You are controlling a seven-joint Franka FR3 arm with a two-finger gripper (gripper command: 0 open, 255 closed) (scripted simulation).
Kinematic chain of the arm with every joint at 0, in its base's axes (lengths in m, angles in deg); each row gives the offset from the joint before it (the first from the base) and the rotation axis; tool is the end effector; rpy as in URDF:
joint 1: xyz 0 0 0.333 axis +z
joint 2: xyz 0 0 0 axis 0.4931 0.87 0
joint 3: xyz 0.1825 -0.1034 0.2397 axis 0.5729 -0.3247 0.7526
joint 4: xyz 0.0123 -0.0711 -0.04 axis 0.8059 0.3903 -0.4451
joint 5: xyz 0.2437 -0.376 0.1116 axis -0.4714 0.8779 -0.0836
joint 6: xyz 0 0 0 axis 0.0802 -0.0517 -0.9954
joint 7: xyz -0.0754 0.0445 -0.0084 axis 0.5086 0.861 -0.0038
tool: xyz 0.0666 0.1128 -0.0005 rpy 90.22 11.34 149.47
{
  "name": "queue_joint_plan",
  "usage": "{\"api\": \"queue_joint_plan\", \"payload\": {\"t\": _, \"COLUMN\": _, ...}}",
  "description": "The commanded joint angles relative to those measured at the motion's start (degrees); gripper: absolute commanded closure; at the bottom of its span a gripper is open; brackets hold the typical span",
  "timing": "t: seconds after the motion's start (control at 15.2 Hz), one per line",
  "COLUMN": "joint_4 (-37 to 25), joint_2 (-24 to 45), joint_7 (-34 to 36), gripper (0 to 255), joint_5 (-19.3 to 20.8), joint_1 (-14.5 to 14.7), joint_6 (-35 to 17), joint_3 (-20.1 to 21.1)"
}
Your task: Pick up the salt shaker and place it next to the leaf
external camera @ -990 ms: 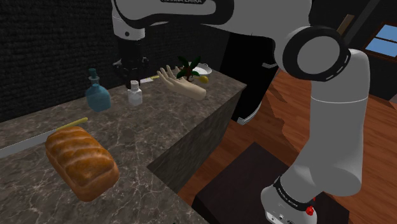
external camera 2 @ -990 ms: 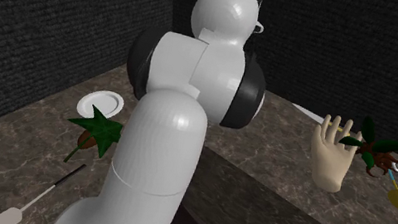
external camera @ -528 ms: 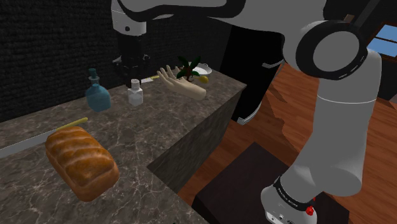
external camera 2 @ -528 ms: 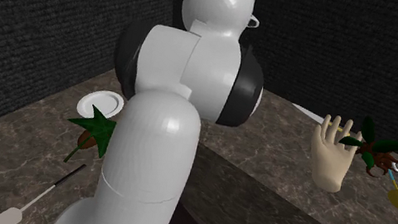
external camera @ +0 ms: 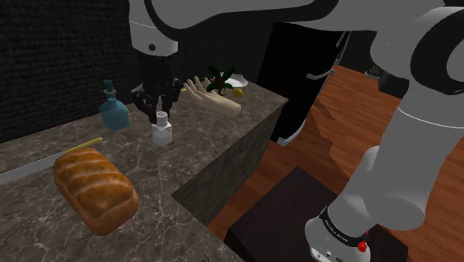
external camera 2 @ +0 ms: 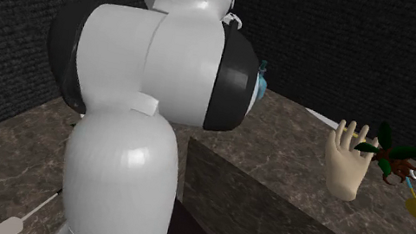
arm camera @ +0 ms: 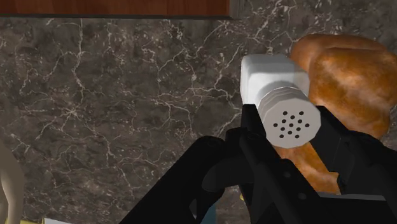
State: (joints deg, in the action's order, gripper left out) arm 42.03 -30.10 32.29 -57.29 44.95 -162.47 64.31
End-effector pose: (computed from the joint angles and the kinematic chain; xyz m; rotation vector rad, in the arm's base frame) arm 0.5586 0.3978 0.4679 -3.1217 -0.3080 0.0230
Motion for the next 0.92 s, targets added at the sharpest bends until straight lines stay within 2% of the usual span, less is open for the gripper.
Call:
{"api": "queue_joint_plan", "payload": {"t": 0.0, "joint_4": 3.51, "joint_2": -2.85, "joint_7": 1.52, "gripper": 255, "joint_5": -0.97, "joint_1": 0.66, "joint_6": -0.81, "joint_3": 0.81}}
{"api": "queue_joint_plan", "payload": {"t": 0.66, "joint_4": 16.54, "joint_2": -14.29, "joint_7": 10.51, "gripper": 255, "joint_5": -5.89, "joint_1": 5.70, "joint_6": -3.54, "joint_3": 5.97}}
{"api": "queue_joint_plan", "payload": {"t": 0.86, "joint_4": 18.49, "joint_2": -13.92, "joint_7": 10.60, "gripper": 255, "joint_5": -5.75, "joint_1": 5.74, "joint_6": -5.81, "joint_3": 6.05}}
